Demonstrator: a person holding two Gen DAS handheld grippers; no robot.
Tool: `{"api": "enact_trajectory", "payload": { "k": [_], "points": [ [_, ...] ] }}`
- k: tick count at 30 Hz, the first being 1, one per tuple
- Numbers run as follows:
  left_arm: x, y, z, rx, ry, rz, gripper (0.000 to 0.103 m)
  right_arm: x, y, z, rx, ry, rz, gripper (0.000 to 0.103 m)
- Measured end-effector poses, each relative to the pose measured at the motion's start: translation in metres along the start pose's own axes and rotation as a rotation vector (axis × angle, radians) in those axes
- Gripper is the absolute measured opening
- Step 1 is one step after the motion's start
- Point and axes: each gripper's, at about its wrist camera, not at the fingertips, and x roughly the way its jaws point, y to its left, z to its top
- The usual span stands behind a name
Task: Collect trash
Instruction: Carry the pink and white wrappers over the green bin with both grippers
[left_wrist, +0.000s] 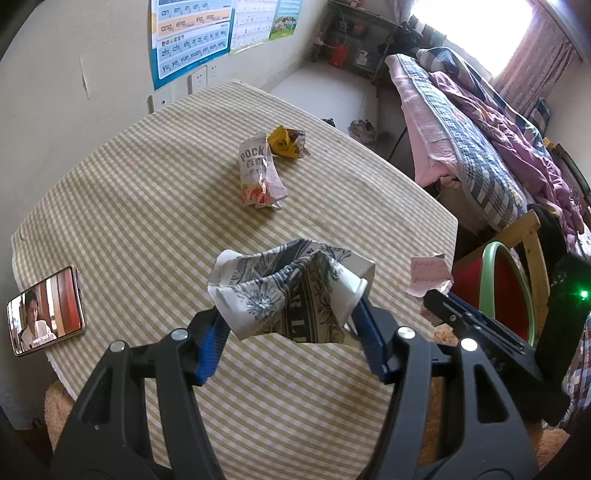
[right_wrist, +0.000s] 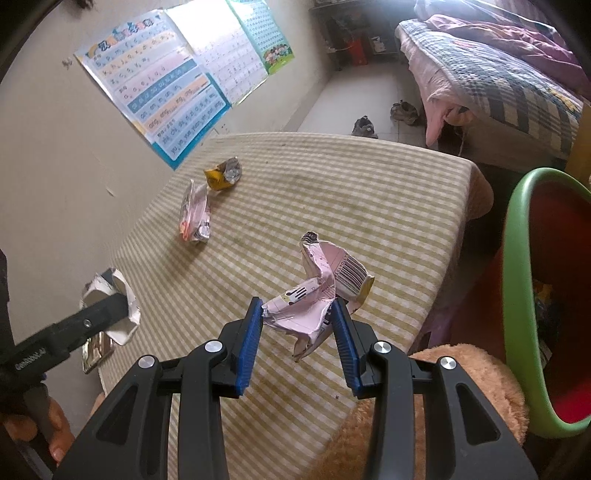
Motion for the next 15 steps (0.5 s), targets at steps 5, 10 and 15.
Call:
{"api": "enact_trajectory", "payload": {
  "k": [5,10,15],
  "points": [
    [0.001,-0.007,0.001,0.014,0.004,-0.007,0.060,-0.024,-0.015,0.004,0.046,-0.036,-0.018,0.038],
    [0.005,-0.023,-0.001,0.043,0.021,-0.026,0.060,-0.045,-0.038,0.009,0.093,-0.071,-0.065,0.038],
    [0.008,-0.047,-0.001,0.091,0.032,-0.056,0.060,-0.065,-0.062,0.011,0.135,-0.091,-0.108,0.038]
  ]
}}
